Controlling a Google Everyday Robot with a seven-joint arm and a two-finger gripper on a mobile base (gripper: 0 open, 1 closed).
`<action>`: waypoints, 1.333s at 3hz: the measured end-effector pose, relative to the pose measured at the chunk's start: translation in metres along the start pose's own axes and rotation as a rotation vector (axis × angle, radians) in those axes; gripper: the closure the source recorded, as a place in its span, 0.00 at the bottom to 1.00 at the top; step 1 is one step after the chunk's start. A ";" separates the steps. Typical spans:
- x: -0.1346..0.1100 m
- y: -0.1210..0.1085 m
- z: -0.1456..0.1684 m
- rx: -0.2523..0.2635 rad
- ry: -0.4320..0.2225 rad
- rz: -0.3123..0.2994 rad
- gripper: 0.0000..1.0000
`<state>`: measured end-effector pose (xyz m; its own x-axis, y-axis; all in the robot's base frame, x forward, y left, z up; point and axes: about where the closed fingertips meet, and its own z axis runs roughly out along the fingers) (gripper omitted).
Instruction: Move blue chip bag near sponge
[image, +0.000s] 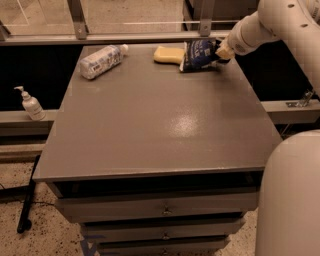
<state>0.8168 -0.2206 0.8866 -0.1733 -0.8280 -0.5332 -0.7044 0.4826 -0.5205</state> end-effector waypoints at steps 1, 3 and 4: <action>0.002 0.002 -0.003 -0.015 -0.002 0.013 0.58; 0.004 0.007 -0.008 -0.036 -0.010 0.028 0.12; 0.004 0.011 -0.018 -0.054 -0.032 0.044 0.00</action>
Offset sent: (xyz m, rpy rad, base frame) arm -0.0116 -0.0113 0.0060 0.0291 0.0266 -0.0126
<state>0.7958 -0.2231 0.8907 -0.1834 -0.7967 -0.5759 -0.7328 0.5013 -0.4602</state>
